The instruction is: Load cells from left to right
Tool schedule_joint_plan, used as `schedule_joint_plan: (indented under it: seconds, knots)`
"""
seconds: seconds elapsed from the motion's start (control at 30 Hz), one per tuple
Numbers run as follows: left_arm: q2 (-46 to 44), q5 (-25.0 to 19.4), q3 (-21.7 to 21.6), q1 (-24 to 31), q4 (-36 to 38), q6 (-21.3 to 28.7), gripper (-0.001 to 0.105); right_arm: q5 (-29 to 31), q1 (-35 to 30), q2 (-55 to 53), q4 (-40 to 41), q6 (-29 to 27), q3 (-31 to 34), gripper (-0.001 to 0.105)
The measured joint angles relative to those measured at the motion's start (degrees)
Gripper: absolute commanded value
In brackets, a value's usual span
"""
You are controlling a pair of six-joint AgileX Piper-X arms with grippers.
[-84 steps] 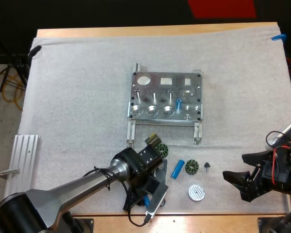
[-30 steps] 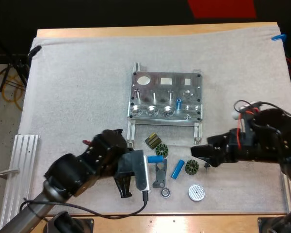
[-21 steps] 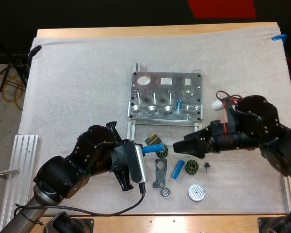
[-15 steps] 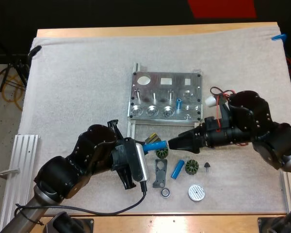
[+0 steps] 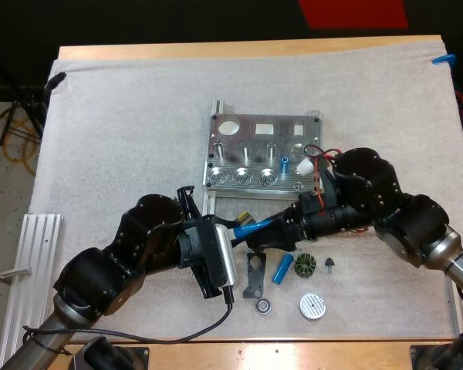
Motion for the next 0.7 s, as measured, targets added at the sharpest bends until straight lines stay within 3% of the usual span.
schedule_joint_plan:
  seconds: [0.17, 0.33, 0.5, 0.63, 0.7]
  knots:
    - [0.0, 0.15, 0.0, 0.0, 0.45, 0.02, 0.0, 0.13, 0.0, 0.0, -0.61, 0.14, 0.0, 0.036]
    - [0.0, 0.2, 0.0, 0.0, 1.65, 0.02, 0.0, 0.29, 0.0, 0.13, -0.61, 0.25, 0.0, 0.023]
    - [-0.13, 0.2, 0.0, 0.0, 1.76, 0.02, 0.0, 1.41, 0.0, 0.19, -0.5, 0.59, 0.07, 0.002]
    - [-0.13, 0.2, 0.0, 0.0, 1.76, 0.02, 0.003, 1.45, 0.0, 0.19, -0.5, 0.56, 0.07, 0.0]
    - [-0.13, 0.2, -0.18, 0.0, 1.55, 0.02, 0.013, 1.45, 0.0, 0.19, -0.5, 0.56, 0.07, 0.0]
